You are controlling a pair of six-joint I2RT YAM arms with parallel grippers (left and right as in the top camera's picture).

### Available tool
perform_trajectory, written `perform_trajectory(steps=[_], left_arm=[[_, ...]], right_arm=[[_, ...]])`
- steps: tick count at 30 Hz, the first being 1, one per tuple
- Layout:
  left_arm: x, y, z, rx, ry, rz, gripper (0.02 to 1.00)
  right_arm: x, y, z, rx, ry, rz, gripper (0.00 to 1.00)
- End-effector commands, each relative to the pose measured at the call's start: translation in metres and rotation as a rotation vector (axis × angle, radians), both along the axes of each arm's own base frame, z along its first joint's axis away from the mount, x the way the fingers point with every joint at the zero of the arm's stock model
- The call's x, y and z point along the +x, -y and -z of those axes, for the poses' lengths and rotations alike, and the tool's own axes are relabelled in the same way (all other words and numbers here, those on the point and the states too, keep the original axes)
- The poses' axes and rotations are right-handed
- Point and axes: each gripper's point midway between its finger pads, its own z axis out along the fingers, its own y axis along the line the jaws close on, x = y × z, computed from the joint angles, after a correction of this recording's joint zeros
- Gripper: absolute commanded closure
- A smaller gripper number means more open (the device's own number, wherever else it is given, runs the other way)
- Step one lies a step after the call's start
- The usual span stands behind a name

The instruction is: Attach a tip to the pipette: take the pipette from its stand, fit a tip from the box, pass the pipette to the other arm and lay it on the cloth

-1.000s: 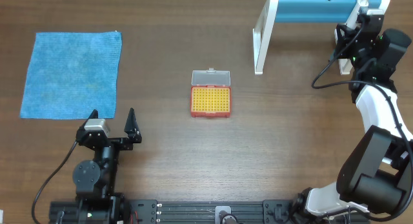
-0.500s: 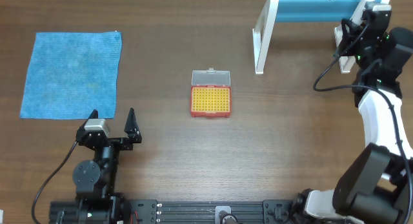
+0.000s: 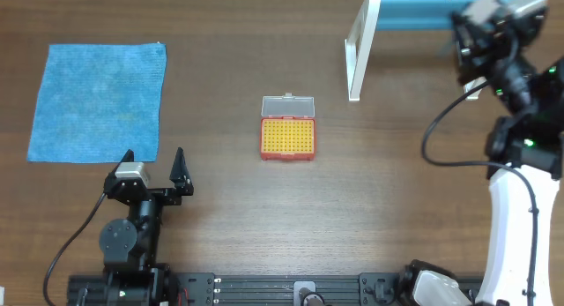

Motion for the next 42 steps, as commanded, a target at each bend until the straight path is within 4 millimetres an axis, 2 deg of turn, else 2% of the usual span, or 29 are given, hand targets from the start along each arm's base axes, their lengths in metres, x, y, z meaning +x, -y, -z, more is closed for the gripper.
perform_trajectory(steps=[1,5,15,18,21,25,30,35,42], left_arm=[[0.0,0.002,0.003,0.012,-0.01,0.014,0.02],[0.0,0.002,0.003,0.012,-0.01,0.014,0.023],[0.0,0.002,0.003,0.012,-0.01,0.014,0.02],[0.0,0.002,0.003,0.012,-0.01,0.014,0.02],[0.0,0.002,0.003,0.012,-0.01,0.014,0.02],[0.0,0.002,0.003,0.012,-0.01,0.014,0.02],[0.0,0.002,0.003,0.012,-0.01,0.014,0.02],[0.0,0.002,0.003,0.012,-0.01,0.014,0.02],[0.0,0.002,0.003,0.012,-0.01,0.014,0.02]], right_arm=[[-0.031,-0.09,0.011,0.026,-0.041,-0.379,0.923],[-0.046,-0.141,0.022,0.033,0.008,-0.518,0.923],[-0.078,-0.214,0.057,0.124,0.03,-0.595,0.923],[-0.079,-0.234,0.073,0.133,-0.008,-0.612,0.923],[-0.069,-0.254,0.094,0.145,-0.055,-0.579,0.923],[-0.066,-0.276,0.121,0.143,-0.125,-0.562,0.923],[-0.058,-0.275,0.137,0.133,-0.142,-0.463,0.925],[-0.06,-0.272,0.149,-0.003,-0.025,-0.457,0.923],[-0.053,-0.244,0.161,-0.018,0.006,-0.391,0.921]])
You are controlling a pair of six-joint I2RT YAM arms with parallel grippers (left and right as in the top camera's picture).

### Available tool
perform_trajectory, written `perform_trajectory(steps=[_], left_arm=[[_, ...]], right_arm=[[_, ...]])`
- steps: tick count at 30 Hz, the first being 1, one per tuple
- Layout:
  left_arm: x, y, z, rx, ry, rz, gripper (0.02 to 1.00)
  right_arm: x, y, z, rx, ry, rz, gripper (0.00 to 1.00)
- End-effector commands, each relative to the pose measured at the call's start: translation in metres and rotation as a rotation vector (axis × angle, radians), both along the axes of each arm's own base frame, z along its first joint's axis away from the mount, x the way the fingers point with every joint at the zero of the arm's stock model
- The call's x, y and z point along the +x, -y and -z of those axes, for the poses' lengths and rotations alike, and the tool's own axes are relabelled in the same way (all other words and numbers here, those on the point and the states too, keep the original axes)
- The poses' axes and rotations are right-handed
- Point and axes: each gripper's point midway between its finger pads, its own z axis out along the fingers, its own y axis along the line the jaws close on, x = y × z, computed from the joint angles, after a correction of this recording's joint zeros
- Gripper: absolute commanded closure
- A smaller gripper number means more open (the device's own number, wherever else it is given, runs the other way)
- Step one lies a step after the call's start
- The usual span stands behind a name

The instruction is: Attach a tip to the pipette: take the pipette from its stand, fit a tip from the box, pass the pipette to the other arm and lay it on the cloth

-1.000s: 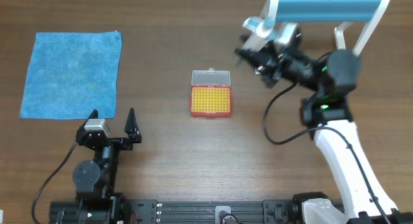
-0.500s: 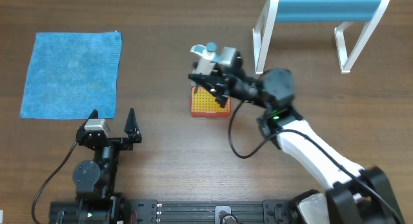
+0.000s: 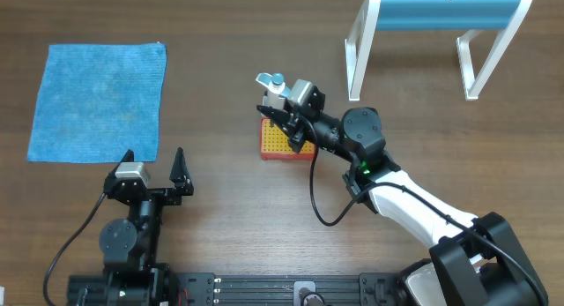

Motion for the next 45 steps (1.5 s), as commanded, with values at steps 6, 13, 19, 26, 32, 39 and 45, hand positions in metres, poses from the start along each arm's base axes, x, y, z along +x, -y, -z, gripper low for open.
perform_trajectory(steps=[6,13,19,26,32,39,45], left_arm=[[0.0,0.002,0.003,0.012,-0.01,0.014,0.02],[0.0,0.002,0.003,0.012,-0.01,0.014,0.023],[0.0,0.002,0.003,0.012,-0.01,0.014,0.02],[0.0,0.002,0.003,0.012,-0.01,0.014,0.02],[0.0,0.002,0.003,0.012,-0.01,0.014,0.02],[0.0,0.002,0.003,0.012,-0.01,0.014,0.02],[0.0,0.002,0.003,0.012,-0.01,0.014,0.02]], right_arm=[[0.009,0.039,0.023,-0.03,0.032,0.106,0.923],[0.009,0.039,0.025,-0.028,0.035,0.106,0.923],[0.014,0.037,0.032,-0.021,0.048,0.106,0.923],[0.01,0.03,0.036,-0.025,0.04,0.086,0.923],[0.006,0.022,0.043,-0.032,0.024,0.066,0.919],[0.007,0.022,0.049,-0.039,0.012,0.066,0.936],[0.007,0.02,0.056,-0.045,0.0,0.061,0.923]])
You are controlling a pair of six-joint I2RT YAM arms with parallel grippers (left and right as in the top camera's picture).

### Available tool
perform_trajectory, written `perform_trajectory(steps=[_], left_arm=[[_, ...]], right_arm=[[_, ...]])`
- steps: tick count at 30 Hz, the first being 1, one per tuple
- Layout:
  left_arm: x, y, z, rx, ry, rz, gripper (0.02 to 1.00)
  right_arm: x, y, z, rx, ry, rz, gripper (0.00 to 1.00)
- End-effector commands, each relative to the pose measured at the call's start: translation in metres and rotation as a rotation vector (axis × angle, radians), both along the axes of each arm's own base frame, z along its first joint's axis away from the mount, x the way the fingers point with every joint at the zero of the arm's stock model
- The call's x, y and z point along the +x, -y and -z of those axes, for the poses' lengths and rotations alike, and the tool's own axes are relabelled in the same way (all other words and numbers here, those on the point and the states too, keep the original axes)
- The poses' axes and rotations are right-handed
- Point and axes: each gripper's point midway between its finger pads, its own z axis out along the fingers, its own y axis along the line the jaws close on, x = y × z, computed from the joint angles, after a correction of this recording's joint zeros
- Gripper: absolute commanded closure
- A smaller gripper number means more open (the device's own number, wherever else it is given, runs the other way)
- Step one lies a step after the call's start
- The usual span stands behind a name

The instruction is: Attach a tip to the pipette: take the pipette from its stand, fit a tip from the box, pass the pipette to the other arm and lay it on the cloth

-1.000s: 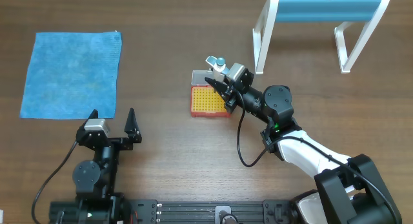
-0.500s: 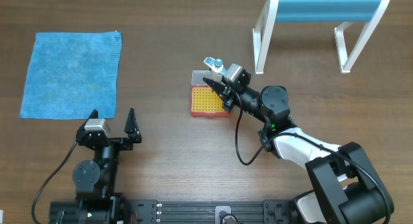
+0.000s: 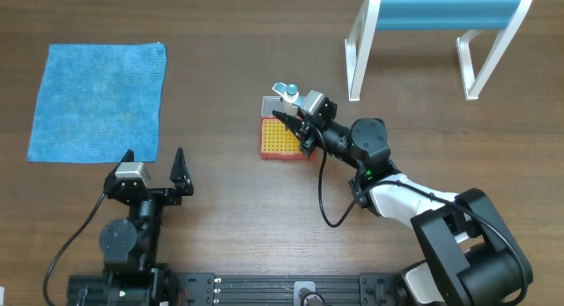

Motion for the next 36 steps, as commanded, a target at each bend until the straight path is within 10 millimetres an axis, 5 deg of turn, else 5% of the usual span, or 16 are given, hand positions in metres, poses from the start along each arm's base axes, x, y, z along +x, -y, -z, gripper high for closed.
perform_trajectory(steps=[1,36], left_arm=[[0.0,0.002,0.003,0.012,-0.01,0.014,0.02],[0.0,0.002,0.003,0.012,-0.01,0.014,0.02]], right_arm=[[-0.001,-0.003,0.008,-0.009,0.001,-0.001,0.923],[0.0,-0.006,0.02,-0.025,-0.03,0.013,0.923]])
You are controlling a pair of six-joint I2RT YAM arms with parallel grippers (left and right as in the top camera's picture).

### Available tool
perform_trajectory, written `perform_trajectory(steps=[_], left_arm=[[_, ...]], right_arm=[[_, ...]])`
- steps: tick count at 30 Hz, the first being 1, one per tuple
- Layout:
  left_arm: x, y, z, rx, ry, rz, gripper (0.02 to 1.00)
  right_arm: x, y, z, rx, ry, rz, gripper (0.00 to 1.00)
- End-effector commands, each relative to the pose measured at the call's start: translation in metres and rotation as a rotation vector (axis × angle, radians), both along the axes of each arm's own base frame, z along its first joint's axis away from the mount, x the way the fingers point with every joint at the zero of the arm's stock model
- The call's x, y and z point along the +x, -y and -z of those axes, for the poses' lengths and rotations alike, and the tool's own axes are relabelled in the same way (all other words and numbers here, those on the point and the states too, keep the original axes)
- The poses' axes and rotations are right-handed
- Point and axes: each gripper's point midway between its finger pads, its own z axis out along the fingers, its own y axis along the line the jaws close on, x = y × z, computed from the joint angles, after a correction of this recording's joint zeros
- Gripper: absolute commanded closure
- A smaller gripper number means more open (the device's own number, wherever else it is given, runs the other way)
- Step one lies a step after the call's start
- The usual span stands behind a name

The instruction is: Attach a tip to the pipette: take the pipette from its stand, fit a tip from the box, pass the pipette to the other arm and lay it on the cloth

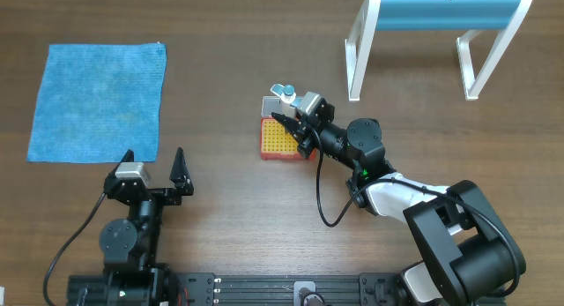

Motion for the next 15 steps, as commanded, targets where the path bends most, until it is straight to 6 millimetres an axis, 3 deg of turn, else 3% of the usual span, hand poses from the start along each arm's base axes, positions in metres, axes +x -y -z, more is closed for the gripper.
perform_trajectory(steps=[1,15], left_arm=[[0.0,0.002,0.003,0.012,-0.01,0.014,0.02],[0.0,0.002,0.003,0.012,-0.01,0.014,0.023]], right_arm=[[-0.002,-0.003,0.006,-0.011,-0.002,-0.002,0.923],[-0.001,-0.004,0.022,-0.03,-0.04,-0.003,0.923]])
